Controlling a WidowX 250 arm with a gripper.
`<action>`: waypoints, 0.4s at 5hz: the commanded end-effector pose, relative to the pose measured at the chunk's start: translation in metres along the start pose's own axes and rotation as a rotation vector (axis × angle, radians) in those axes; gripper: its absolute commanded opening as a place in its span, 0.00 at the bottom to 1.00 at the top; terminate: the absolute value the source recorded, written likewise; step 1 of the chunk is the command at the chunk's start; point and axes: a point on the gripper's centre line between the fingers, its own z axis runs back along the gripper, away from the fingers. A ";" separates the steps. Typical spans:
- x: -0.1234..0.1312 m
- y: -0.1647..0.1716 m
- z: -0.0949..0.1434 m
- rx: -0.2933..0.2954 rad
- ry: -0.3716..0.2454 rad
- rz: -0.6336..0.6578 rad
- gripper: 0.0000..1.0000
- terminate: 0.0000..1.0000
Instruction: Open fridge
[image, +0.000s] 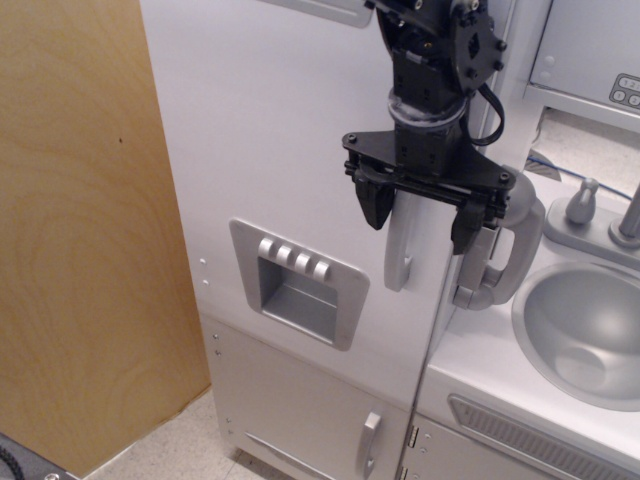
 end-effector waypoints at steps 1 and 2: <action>0.019 -0.003 0.007 -0.002 -0.055 -0.079 1.00 0.00; 0.019 -0.002 0.009 -0.023 -0.073 -0.124 0.00 0.00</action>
